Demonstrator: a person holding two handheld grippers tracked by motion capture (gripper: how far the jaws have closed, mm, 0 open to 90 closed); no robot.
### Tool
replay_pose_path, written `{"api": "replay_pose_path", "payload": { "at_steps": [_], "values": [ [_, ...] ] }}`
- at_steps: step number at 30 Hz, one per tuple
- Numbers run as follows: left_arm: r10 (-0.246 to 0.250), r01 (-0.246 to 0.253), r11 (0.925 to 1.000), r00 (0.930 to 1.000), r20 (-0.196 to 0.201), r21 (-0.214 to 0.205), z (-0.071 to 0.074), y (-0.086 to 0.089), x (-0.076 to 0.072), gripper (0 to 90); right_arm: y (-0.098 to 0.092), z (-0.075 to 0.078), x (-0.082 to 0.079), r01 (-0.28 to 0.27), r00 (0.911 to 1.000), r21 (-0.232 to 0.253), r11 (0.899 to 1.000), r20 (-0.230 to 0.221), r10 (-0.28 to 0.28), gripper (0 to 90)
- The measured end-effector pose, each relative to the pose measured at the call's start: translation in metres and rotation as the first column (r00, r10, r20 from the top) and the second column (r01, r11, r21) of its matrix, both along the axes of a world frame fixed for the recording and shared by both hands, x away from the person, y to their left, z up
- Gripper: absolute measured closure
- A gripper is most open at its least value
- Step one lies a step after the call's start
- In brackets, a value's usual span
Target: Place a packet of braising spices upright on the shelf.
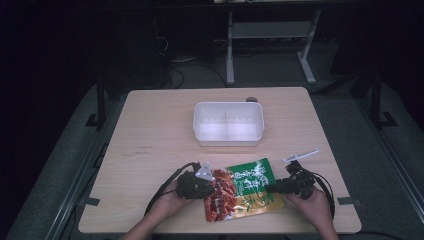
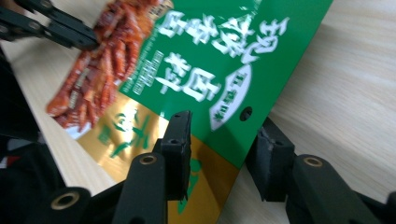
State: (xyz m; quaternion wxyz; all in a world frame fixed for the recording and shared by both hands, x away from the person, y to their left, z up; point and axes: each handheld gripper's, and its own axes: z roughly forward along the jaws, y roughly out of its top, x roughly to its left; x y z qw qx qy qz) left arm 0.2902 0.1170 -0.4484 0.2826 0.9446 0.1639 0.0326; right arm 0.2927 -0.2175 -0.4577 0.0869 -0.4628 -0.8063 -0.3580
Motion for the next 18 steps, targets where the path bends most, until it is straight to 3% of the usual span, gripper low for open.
{"api": "replay_pose_path", "payload": {
  "at_steps": [5, 10, 18],
  "values": [
    [-0.003, 0.003, 1.0, 1.0, 0.001, 0.001, 0.0, -0.0001, 0.0001, 87.6, 0.0016, 0.0007, -0.0001, -0.002, 1.0, 0.026, 1.0, 0.001, 0.002, 64.1],
    [-0.005, 0.005, 1.0, 1.0, 0.005, -0.004, -0.0004, -0.0005, 0.0003, 86.9, 0.0047, -0.002, 0.0016, -0.004, 0.9999, 0.017, 1.0, -0.015, 0.004, 67.9],
    [0.01, -0.011, 0.9997, 0.9999, -0.01, -0.021, -0.0005, -0.0003, 0.0009, 80.6, 0.0078, -0.0044, 0.0026, -0.012, 0.9998, 0.021, 1.0, -0.018, 0.013, 81.4]
  ]
}}
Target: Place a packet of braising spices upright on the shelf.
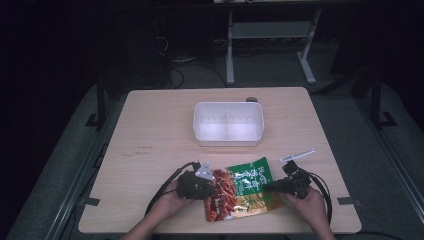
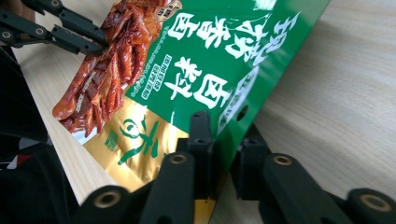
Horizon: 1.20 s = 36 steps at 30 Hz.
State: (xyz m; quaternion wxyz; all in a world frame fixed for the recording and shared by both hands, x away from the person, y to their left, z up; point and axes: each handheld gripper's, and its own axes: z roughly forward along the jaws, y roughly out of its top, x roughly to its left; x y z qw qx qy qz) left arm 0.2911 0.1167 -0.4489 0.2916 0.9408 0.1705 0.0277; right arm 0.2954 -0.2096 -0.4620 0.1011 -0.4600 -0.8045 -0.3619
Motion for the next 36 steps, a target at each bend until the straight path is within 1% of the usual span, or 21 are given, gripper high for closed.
{"api": "replay_pose_path", "payload": {
  "at_steps": [4, 6, 8, 9, 10, 11, 13, 15, 18, 19, 26, 29, 30, 32, 33, 36],
  "values": [
    [0.002, -0.002, 1.0, 1.0, 0.008, 0.005, 0.002, 0.001, -0.001, 77.1, 0.0, 0.0, 0.0, 0.001, 1.0, 0.006, 1.0, -0.001, -0.001, 85.4],
    [0.007, -0.007, 0.9999, 1.0, 0.007, -0.01, 0.005, 0.004, -0.001, 74.6, -0.001, 0.0, 0.0, 0.005, 1.0, 0.019, 1.0, -0.004, -0.005, 87.0],
    [0.009, -0.008, 0.9998, 0.9999, 0.012, -0.017, 0.006, 0.006, 0.0, 74.0, -0.001, 0.001, 0.0, 0.01, 0.9999, 0.027, 1.0, -0.007, -0.01, 87.6],
    [0.024, -0.023, 0.9994, 0.9996, 0.016, -0.026, 0.009, 0.009, -0.001, 72.1, -0.002, 0.001, 0.0, 0.011, 0.9999, 0.036, 0.999, -0.003, -0.011, 88.3],
    [0.024, -0.023, 0.9994, 0.9996, 0.016, -0.026, 0.009, 0.009, -0.001, 71.1, -0.002, 0.001, 0.0, 0.011, 0.9999, 0.036, 0.999, -0.003, -0.011, 88.3],
    [0.034, -0.033, 0.9988, 0.9993, 0.019, -0.037, 0.011, 0.014, -0.001, 70.4, -0.002, 0.002, 0.0, 0.011, 0.9999, 0.035, 0.999, 0.001, -0.011, 88.7],
    [0.038, -0.037, 0.9985, 0.9991, 0.021, -0.04, 0.012, 0.016, 0.0, 69.6, -0.001, 0.003, -0.001, 0.009, 0.9999, 0.032, 0.999, 0.006, -0.009, 88.8],
    [0.052, -0.051, 0.9973, 0.9984, 0.023, -0.053, 0.013, 0.023, 0.001, 69.1, -0.001, 0.004, -0.001, 0.013, 0.9998, 0.03, 0.999, 0.012, -0.013, 88.8],
    [0.057, -0.055, 0.997, 0.998, 0.028, -0.055, 0.015, 0.027, 0.002, 68.6, -0.001, 0.004, -0.001, 0.014, 0.9998, 0.027, 1.0, 0.013, -0.015, 89.0],
    [0.064, -0.062, 0.996, 0.9976, 0.028, -0.065, 0.016, 0.03, 0.002, 67.7, -0.001, 0.005, -0.001, 0.016, 0.9997, 0.028, 0.999, 0.015, -0.017, 89.2],
    [0.079, -0.077, 0.9952, 0.9965, 0.029, -0.06, 0.015, 0.034, 0.002, 63.1, -0.003, 0.01, -0.003, 0.019, 0.9992, 0.034, 0.999, 0.033, -0.02, 89.5],
    [0.081, -0.079, 0.9951, 0.9962, 0.031, -0.06, 0.016, 0.035, 0.001, 61.5, -0.002, 0.014, -0.004, 0.015, 0.9988, 0.01, 1.0, 0.047, -0.015, 89.6],
    [0.081, -0.079, 0.9951, 0.9962, 0.031, -0.059, 0.016, 0.035, 0.001, 61.0, -0.002, 0.016, -0.004, 0.013, 0.9984, 0.01, 1.0, 0.054, -0.013, 89.7],
    [0.078, -0.076, 0.9956, 0.9964, 0.033, -0.055, 0.016, 0.035, 0.001, 60.1, -0.002, 0.018, -0.004, 0.011, 0.9983, 0.015, 1.0, 0.058, -0.011, 89.7],
    [0.081, -0.079, 0.9954, 0.9961, 0.036, -0.054, 0.016, 0.036, 0.0, 58.9, -0.003, 0.022, -0.004, 0.009, 0.9982, 0.024, 1.0, 0.06, -0.01, 89.7],
    [0.089, -0.087, 0.9947, 0.9954, 0.036, -0.054, 0.018, 0.039, 0.0, 57.4, -0.003, 0.025, -0.004, 0.008, 0.9978, 0.031, 0.999, 0.065, -0.01, 89.7]
  ]
}}
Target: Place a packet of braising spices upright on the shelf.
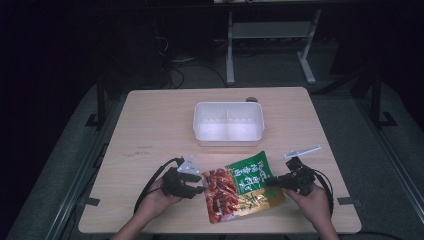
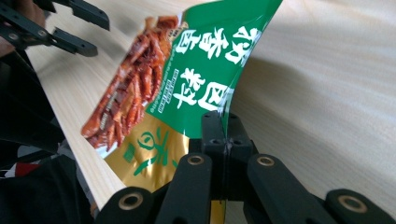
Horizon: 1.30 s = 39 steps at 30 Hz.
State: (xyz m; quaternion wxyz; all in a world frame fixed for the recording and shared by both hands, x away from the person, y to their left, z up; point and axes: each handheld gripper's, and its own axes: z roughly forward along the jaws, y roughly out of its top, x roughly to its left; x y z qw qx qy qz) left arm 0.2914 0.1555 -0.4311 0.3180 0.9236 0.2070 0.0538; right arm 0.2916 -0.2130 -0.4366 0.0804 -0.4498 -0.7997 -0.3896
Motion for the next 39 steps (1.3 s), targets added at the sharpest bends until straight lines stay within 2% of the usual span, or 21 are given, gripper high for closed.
{"api": "replay_pose_path", "payload": {
  "at_steps": [4, 11, 14, 16, 18, 19, 21, 23, 25, 30, 37, 39],
  "values": [
    [0.015, -0.015, 0.9997, 0.9999, 0.005, -0.017, 0.005, 0.008, -0.001, 54.6, -0.001, 0.013, -0.001, -0.006, 0.9998, 0.005, 1.0, 0.017, 0.006, 89.8],
    [0.026, -0.025, 0.9997, 0.9995, 0.017, -0.001, 0.004, 0.021, -0.005, 52.4, -0.001, 0.033, 0.0, -0.027, 0.9988, 0.002, 1.0, 0.04, 0.027, 89.8],
    [0.05, -0.05, 0.9985, 0.9985, 0.023, -0.021, -0.002, 0.029, -0.007, 49.2, 0.003, 0.047, 0.002, -0.046, 0.9973, -0.016, 0.999, 0.056, 0.047, 89.9],
    [0.072, -0.072, 0.9969, 0.9973, 0.011, -0.033, -0.004, 0.035, -0.008, 48.3, 0.004, 0.049, 0.002, -0.05, 0.997, -0.02, 0.999, 0.058, 0.052, 89.9],
    [0.084, -0.083, 0.996, 0.9963, 0.02, -0.032, -0.004, 0.039, -0.009, 46.0, 0.008, 0.058, 0.004, -0.065, 0.9953, -0.026, 0.998, 0.071, 0.067, 89.9],
    [0.093, -0.092, 0.9952, 0.9952, 0.031, -0.034, -0.003, 0.04, -0.01, 45.5, 0.01, 0.062, 0.004, -0.071, 0.9944, -0.028, 0.997, 0.076, 0.073, 89.9],
    [0.114, -0.113, 0.9929, 0.9931, 0.026, -0.038, -0.004, 0.043, -0.007, 42.7, 0.016, 0.074, 0.006, -0.093, 0.9905, -0.039, 0.995, 0.098, 0.097, 89.9],
    [0.125, -0.125, 0.9914, 0.9919, 0.022, -0.041, -0.005, 0.046, -0.004, 42.4, 0.018, 0.079, 0.006, -0.102, 0.989, -0.045, 0.994, 0.103, 0.106, 89.9],
    [0.131, -0.13, 0.9906, 0.9914, 0.007, -0.042, -0.006, 0.049, -0.002, 42.3, 0.023, 0.09, 0.007, -0.119, 0.9855, -0.054, 0.991, 0.115, 0.125, 89.9],
    [0.142, -0.142, 0.9895, 0.9897, 0.015, -0.029, -0.008, 0.052, 0.0, 40.7, 0.035, 0.111, 0.01, -0.156, 0.9775, -0.074, 0.985, 0.132, 0.164, 89.9],
    [0.168, -0.168, 0.9852, 0.9857, 0.003, -0.032, -0.011, 0.059, 0.006, 40.3, 0.046, 0.126, 0.011, -0.192, 0.9708, -0.076, 0.978, 0.132, 0.2, 90.0],
    [0.176, -0.176, 0.9838, 0.9844, 0.003, -0.036, -0.011, 0.06, 0.007, 40.2, 0.049, 0.135, 0.011, -0.208, 0.9659, -0.077, 0.975, 0.141, 0.217, 90.0]
  ]
}}
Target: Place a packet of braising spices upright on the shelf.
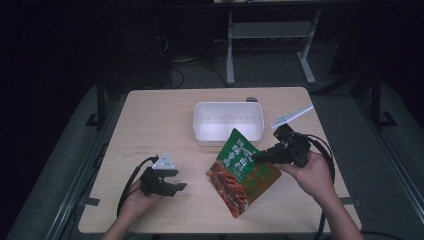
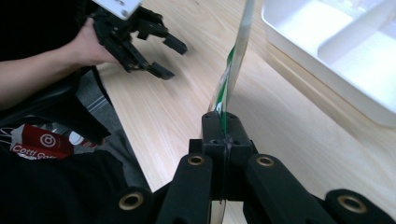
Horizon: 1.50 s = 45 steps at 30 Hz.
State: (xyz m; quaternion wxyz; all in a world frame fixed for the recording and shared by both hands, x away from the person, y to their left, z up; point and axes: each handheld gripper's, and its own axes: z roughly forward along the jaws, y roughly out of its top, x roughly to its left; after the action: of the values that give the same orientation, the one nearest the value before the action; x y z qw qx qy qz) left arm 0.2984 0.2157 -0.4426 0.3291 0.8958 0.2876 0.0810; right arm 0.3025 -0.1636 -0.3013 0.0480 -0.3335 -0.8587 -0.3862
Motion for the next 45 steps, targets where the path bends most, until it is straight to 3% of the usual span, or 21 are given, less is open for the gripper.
{"api": "replay_pose_path", "payload": {
  "at_steps": [4, 10, 25, 35, 45],
  "values": [
    [-0.001, 0.001, 1.0, 1.0, 0.001, 0.004, 0.0, 0.001, 0.001, 40.0, 0.005, 0.012, -0.001, -0.02, 0.9997, -0.012, 1.0, 0.009, 0.02, 90.0],
    [0.008, -0.008, 1.0, 1.0, -0.002, 0.001, -0.001, 0.004, 0.002, 39.3, 0.017, 0.034, -0.003, -0.047, 0.9978, -0.086, 0.995, 0.043, 0.051, 90.0],
    [0.019, -0.019, 0.9998, 0.9998, -0.005, 0.0, -0.003, 0.007, 0.005, 38.3, 0.015, 0.066, 0.015, -0.001, 0.998, -0.088, 0.996, 0.063, 0.007, 90.0],
    [0.018, -0.018, 0.9998, 0.9998, -0.002, -0.003, -0.002, 0.007, 0.005, 38.1, 0.027, 0.084, 0.033, 0.013, 0.9973, -0.096, 0.995, 0.074, -0.006, 90.0],
    [0.015, -0.015, 0.9999, 0.9999, 0.002, -0.005, -0.002, 0.007, 0.005, 37.8, 0.042, 0.101, 0.059, 0.051, 0.995, -0.095, 0.994, 0.091, -0.042, 90.0]
  ]
}}
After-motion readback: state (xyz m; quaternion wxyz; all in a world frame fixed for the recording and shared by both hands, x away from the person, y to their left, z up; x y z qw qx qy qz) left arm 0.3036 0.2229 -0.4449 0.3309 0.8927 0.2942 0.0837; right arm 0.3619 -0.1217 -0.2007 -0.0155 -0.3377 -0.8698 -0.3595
